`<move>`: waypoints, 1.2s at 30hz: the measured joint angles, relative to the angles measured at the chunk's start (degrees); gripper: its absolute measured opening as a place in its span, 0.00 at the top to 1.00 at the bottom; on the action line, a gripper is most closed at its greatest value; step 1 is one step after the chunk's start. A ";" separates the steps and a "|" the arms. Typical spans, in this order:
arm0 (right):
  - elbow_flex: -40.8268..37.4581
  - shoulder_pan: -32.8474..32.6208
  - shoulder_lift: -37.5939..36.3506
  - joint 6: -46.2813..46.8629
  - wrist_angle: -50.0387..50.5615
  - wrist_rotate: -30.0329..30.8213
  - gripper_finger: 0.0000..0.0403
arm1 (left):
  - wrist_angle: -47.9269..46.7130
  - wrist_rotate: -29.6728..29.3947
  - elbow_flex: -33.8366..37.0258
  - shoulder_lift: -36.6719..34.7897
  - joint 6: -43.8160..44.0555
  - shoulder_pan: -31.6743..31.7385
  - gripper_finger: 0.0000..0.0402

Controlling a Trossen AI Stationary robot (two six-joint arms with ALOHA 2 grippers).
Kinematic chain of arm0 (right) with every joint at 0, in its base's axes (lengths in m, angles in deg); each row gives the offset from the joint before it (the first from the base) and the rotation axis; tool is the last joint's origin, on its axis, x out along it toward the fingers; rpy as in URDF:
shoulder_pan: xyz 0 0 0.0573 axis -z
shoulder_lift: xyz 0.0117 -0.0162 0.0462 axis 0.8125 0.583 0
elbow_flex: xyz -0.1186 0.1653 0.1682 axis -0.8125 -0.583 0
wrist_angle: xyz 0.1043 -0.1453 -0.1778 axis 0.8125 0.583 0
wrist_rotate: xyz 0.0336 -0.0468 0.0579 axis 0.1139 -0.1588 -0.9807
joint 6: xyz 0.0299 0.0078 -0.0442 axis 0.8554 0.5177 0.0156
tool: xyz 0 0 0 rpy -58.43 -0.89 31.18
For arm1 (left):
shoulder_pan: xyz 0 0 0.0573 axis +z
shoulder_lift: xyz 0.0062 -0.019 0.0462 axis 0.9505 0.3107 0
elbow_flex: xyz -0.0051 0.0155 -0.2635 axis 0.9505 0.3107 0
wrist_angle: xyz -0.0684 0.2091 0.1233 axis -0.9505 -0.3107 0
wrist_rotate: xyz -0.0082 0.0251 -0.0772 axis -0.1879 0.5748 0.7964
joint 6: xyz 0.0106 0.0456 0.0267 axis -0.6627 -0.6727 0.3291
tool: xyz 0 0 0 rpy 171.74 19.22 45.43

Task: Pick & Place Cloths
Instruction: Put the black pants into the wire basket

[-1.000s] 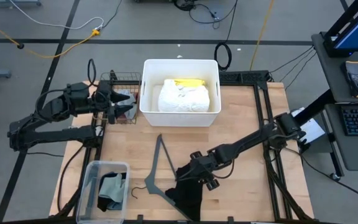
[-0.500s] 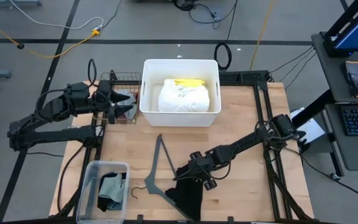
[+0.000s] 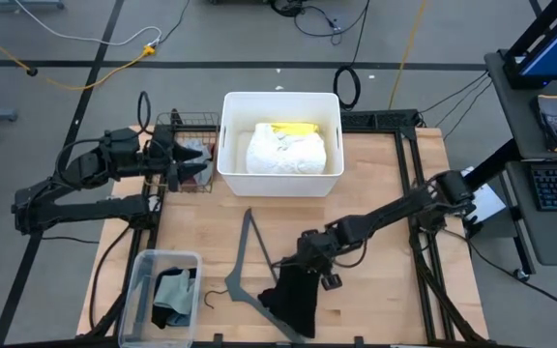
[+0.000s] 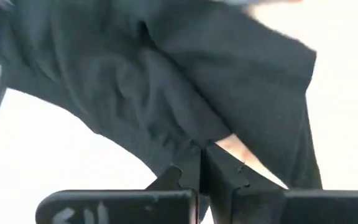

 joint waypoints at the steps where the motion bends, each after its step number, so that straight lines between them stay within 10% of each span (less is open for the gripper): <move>1: 0.00 0.39 -1.24 0.03 0.26 0.06 0.99 | 0.01 0.43 0.00 0.00 0.43 0.00 0.27; 19: 0.07 7.22 -25.76 4.94 -25.81 3.62 1.00 | 0.39 9.06 0.00 0.36 1.60 0.00 0.27; 36: 14.75 19.34 -21.43 3.62 -41.56 -0.11 1.00 | 32.29 24.35 0.00 16.86 -1.66 -2.88 0.27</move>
